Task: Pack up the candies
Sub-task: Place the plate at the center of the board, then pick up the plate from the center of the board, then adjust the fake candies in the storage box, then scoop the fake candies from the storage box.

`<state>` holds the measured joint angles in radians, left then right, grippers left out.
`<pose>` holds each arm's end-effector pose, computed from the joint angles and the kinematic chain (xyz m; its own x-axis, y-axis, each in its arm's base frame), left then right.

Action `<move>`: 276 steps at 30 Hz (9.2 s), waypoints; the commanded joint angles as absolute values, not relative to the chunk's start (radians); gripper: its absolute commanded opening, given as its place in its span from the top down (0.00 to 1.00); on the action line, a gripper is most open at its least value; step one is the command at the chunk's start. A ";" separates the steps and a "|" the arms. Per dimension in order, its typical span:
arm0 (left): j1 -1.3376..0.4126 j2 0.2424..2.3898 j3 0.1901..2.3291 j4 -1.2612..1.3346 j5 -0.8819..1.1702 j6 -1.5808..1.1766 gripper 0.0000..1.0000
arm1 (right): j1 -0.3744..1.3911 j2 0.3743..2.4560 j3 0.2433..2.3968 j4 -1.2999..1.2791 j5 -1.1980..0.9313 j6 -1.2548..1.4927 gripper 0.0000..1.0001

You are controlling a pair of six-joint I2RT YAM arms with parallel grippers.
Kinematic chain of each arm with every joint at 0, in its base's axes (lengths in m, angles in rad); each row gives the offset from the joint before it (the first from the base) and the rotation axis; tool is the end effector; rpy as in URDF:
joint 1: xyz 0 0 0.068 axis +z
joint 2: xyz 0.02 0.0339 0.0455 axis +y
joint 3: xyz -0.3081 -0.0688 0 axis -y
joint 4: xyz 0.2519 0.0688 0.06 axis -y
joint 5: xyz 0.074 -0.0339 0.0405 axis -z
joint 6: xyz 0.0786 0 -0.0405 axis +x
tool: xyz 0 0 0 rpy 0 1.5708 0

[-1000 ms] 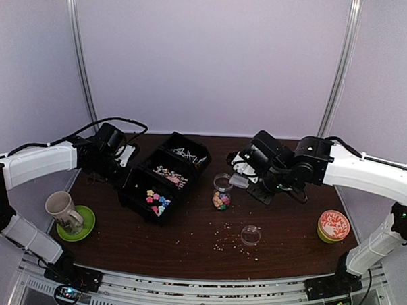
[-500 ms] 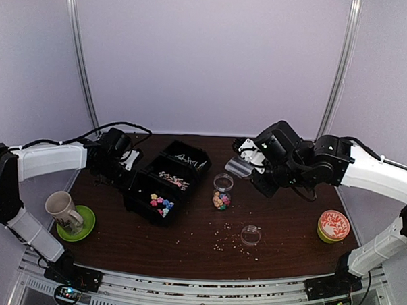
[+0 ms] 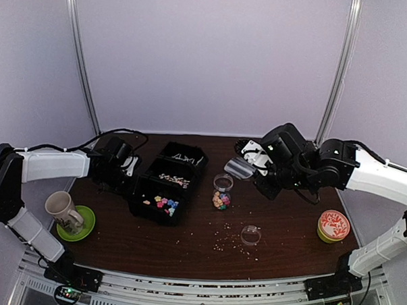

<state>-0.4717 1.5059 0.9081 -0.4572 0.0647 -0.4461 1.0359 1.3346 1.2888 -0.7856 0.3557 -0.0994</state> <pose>0.2802 -0.1487 0.1962 -0.9070 -0.0207 -0.4207 0.1004 0.9594 -0.2635 0.1774 0.2457 0.3523 -0.3066 -0.7000 -0.6450 -0.7208 0.6133 -0.3229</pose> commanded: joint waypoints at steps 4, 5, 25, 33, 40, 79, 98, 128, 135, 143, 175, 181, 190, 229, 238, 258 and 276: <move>-0.490 1.418 0.823 -0.374 -0.012 -0.572 0.97 | 1.032 1.311 1.282 -0.748 0.341 -0.104 1.00; -0.494 1.414 0.816 -0.372 -0.021 -0.579 0.96 | 1.031 1.311 1.282 -0.749 0.340 -0.104 1.00; -0.537 1.368 0.745 -0.359 -0.079 -0.642 0.82 | 1.031 1.313 1.288 -0.750 0.341 -0.108 1.00; -0.538 1.356 0.775 -0.408 -0.077 -0.640 0.78 | 1.032 1.316 1.300 -0.758 0.349 -0.111 1.00; -0.537 1.285 0.857 -0.485 -0.128 -0.612 0.76 | 1.031 1.316 1.303 -0.761 0.350 -0.110 1.00; -0.457 1.802 1.164 -0.411 -0.058 -0.425 0.66 | 1.036 1.291 1.290 -0.749 0.324 -0.107 1.00; -0.456 1.784 1.155 -0.402 -0.053 -0.424 1.00 | 1.038 1.309 1.315 -0.778 0.304 -0.107 1.00; -0.464 1.235 0.950 -0.427 0.115 -0.312 1.00 | 1.120 1.377 1.419 -0.799 0.220 -0.151 1.00; -0.438 1.167 0.867 -0.291 0.330 -0.338 1.00 | 1.130 1.316 1.394 -0.752 0.178 -0.154 1.00; -0.300 1.199 0.621 0.279 0.733 -0.734 1.00 | 1.129 1.236 1.347 -0.699 0.152 -0.146 1.00; -0.331 1.301 0.879 -0.330 0.421 -0.412 1.00 | 1.166 1.425 1.518 -0.847 0.151 -0.153 1.00; -0.349 1.313 0.898 -0.370 0.351 -0.352 1.00 | 1.208 1.576 1.641 -0.935 0.163 -0.147 1.00; -0.397 1.325 0.966 -0.428 0.272 -0.325 1.00 | 1.231 1.788 1.825 -1.021 0.168 -0.101 1.00; -0.542 1.309 0.974 -0.270 0.278 -0.264 1.00 | 1.179 2.200 2.139 -1.179 0.118 -0.083 1.00; -0.545 1.278 0.947 -0.213 0.326 -0.268 1.00 | 1.167 2.252 2.114 -1.054 0.090 -0.043 1.00; -0.545 1.269 0.927 -0.164 0.362 -0.285 1.00 | 1.166 2.213 1.809 -0.568 0.199 0.077 1.00; -0.516 1.260 0.911 -0.164 0.293 -0.316 1.00 | 1.173 2.151 1.663 -0.408 0.446 0.318 1.00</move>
<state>-0.4854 1.3617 0.8658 -0.3283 0.0765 -0.2657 1.2087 2.1323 1.7092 -0.4080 0.3347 0.2260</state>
